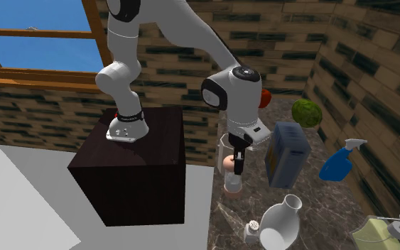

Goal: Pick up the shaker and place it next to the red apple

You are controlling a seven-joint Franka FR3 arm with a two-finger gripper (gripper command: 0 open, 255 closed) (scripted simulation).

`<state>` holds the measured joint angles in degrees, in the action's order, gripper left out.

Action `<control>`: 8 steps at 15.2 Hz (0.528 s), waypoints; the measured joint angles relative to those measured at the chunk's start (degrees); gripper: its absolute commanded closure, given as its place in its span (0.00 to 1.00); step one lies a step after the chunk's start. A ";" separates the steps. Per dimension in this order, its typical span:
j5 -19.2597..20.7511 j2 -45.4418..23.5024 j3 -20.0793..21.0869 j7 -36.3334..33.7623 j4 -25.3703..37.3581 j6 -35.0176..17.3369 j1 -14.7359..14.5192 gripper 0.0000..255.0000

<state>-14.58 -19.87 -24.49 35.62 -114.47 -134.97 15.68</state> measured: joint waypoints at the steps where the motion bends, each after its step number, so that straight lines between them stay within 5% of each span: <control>1: 0.37 0.52 -0.18 -0.24 0.21 0.67 -0.11 1.00; 8: 2.60 3.63 -1.08 -2.00 1.64 4.84 -0.93 1.00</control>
<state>-11.97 -16.24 -25.58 33.62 -112.84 -130.13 14.75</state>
